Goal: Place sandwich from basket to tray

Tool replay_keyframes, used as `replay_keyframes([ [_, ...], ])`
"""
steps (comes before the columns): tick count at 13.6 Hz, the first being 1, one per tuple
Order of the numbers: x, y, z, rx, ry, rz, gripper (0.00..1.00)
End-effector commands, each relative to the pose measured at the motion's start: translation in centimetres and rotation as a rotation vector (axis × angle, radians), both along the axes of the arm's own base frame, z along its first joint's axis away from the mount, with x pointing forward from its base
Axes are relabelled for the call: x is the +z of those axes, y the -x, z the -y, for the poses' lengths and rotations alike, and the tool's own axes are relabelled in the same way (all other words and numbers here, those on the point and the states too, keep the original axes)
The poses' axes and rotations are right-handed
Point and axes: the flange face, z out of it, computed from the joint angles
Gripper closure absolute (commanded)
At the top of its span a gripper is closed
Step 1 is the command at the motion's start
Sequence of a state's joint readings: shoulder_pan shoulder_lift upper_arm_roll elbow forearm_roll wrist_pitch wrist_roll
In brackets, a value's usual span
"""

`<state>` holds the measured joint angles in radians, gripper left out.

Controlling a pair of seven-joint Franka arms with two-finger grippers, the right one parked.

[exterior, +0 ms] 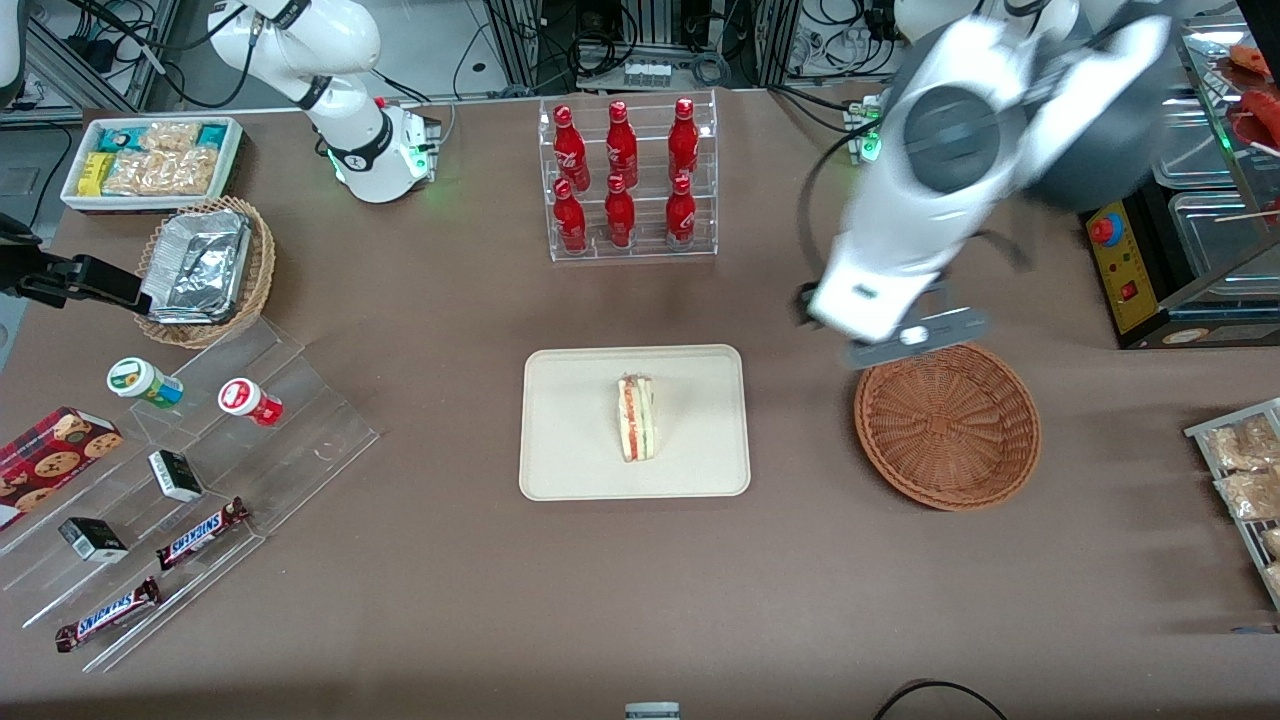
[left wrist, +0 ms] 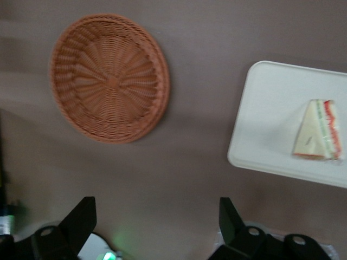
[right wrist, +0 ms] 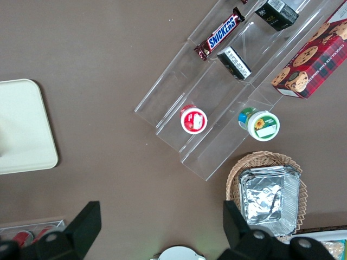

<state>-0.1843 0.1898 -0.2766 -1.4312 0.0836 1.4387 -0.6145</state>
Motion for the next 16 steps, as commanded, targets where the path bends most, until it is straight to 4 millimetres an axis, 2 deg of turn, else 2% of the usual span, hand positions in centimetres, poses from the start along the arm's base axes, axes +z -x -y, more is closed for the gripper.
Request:
replay_keyframes([
  [1, 1.1, 3.2, -7.2, -0.100, 0.010, -0.040, 0.00],
  [2, 1.0, 3.8, -9.2, -0.156, 0.015, -0.061, 0.00],
  [4, 1.2, 4.9, -15.2, -0.184, 0.064, -0.073, 0.00],
  [6, 2.2, 5.3, -19.0, -0.256, 0.113, -0.071, 0.00],
  [7, 2.4, 5.3, -20.3, -0.264, 0.122, -0.072, 0.00],
  [9, 2.8, 5.1, -22.0, -0.246, 0.127, -0.056, 0.00],
  [10, 3.0, 5.0, -22.1, -0.245, 0.124, -0.049, 0.00],
  [13, 3.6, 4.0, -21.8, -0.253, 0.111, -0.043, 0.00],
  [16, 3.0, 3.2, -21.3, -0.247, 0.111, -0.063, 0.00],
])
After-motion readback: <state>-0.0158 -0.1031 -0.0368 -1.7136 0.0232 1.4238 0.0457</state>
